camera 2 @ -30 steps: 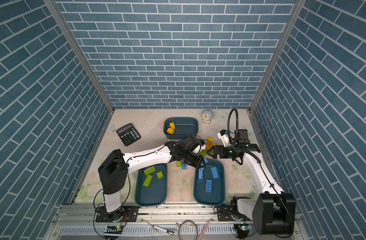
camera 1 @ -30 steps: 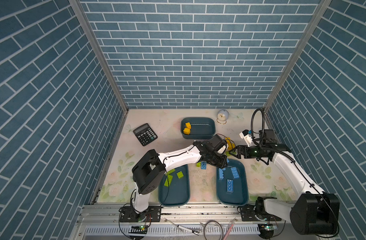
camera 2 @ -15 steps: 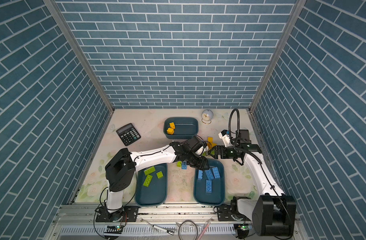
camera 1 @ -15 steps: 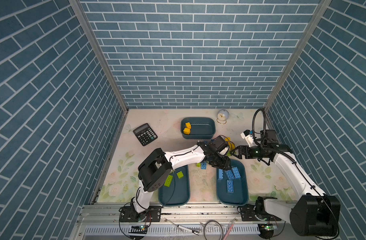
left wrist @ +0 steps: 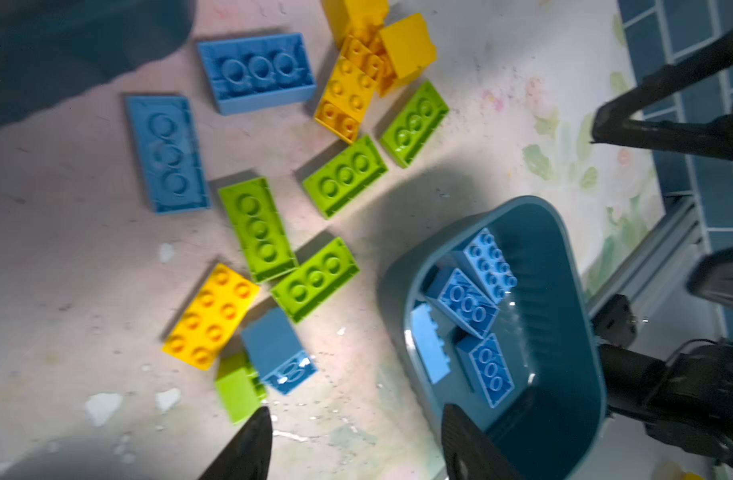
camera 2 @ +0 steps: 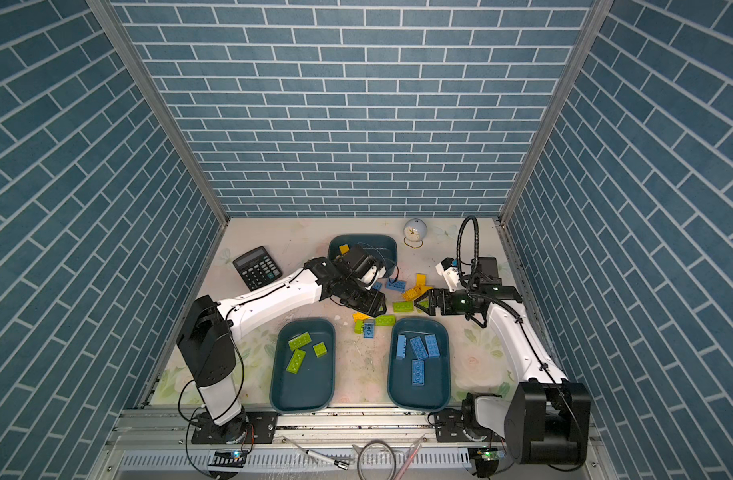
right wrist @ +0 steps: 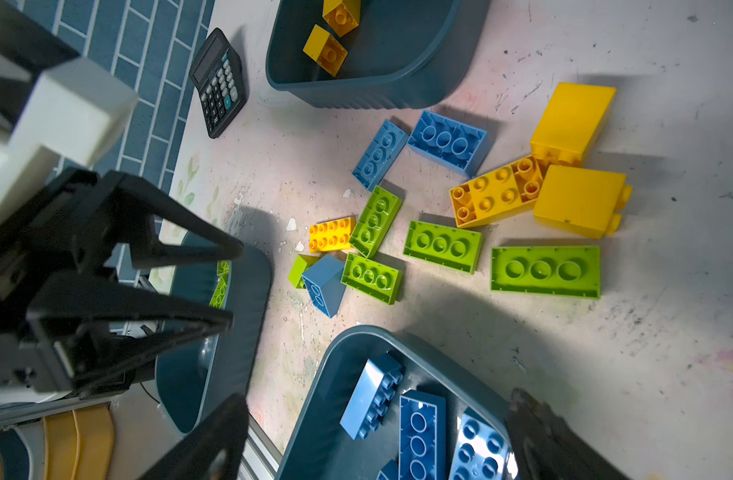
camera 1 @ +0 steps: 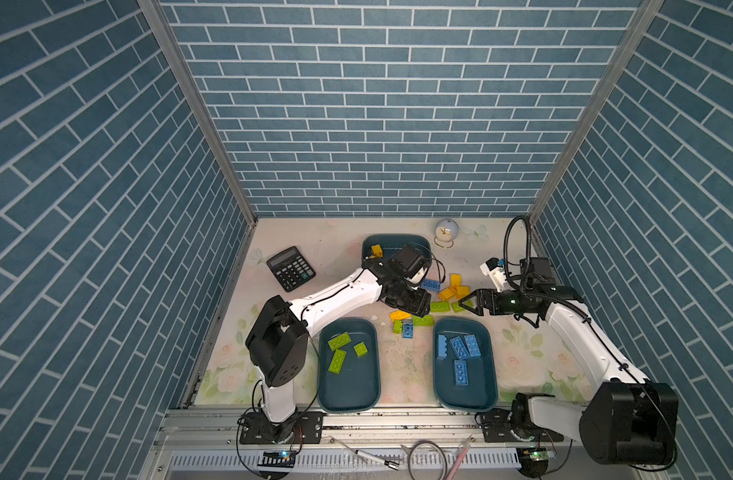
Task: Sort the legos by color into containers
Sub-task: 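Move the left gripper back over the yellow 2x4 brick in the pile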
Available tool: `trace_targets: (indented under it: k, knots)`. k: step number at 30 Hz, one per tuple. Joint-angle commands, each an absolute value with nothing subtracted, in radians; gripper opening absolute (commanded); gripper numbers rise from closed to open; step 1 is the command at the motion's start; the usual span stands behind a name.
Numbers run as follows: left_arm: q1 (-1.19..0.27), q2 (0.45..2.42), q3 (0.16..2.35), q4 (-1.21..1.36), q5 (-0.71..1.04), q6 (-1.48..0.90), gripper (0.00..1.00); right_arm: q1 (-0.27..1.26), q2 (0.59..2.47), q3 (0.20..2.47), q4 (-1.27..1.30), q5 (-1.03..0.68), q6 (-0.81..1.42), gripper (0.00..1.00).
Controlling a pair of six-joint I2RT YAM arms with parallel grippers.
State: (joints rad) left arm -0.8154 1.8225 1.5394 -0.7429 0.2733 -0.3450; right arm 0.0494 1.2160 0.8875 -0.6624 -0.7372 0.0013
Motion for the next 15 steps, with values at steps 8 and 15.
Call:
trace_targets:
  k: [8, 15]
  knots:
    - [-0.734, 1.977, 1.587, -0.795, 0.191, -0.021, 0.67, 0.049, 1.216, 0.899, -0.645, -0.806, -0.028, 0.97]
    - [-0.734, 2.078, 1.612, -0.760, 0.183, 0.025, 0.67, 0.061, 1.197, 0.871, -0.630, -0.821, -0.025, 0.97]
